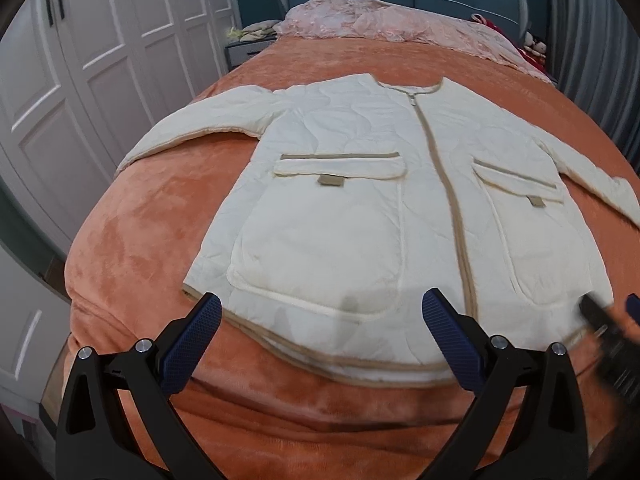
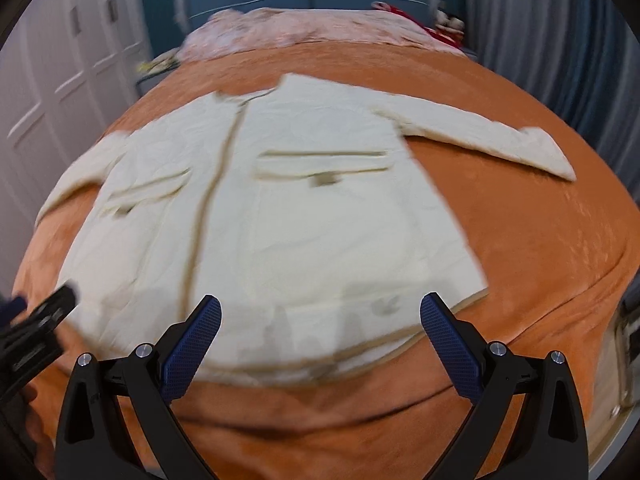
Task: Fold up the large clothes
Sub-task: 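Grasp the jacket sleeve with the right gripper and fold it across the body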
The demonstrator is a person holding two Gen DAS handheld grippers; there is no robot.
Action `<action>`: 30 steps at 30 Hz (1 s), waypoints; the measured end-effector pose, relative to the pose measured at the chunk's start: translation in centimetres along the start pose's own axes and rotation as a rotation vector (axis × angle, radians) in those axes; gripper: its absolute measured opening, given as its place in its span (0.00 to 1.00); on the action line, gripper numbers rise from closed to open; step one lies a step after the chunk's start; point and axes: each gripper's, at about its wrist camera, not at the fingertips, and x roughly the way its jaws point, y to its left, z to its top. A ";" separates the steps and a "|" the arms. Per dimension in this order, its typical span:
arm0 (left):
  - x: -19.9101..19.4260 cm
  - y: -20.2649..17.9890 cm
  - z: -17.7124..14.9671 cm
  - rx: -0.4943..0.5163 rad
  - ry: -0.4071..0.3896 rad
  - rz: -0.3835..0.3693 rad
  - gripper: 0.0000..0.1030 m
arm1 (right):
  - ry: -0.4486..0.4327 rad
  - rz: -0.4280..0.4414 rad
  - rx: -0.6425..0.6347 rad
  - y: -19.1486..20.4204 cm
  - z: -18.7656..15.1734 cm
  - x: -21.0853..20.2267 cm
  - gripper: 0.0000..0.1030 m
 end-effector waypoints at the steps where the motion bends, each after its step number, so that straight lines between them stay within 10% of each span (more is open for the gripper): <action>1: 0.4 0.3 0.3 -0.010 0.005 0.006 0.95 | -0.003 0.000 0.047 -2.1 1.0 0.5 0.95; 18: 7.6 -0.3 5.6 -0.056 0.064 0.012 0.95 | -0.105 -0.181 0.598 -31.6 11.7 11.6 0.95; 30: 12.2 -3.7 8.7 -0.034 0.096 -0.008 0.95 | -0.124 -0.203 0.854 -41.2 13.4 18.2 0.95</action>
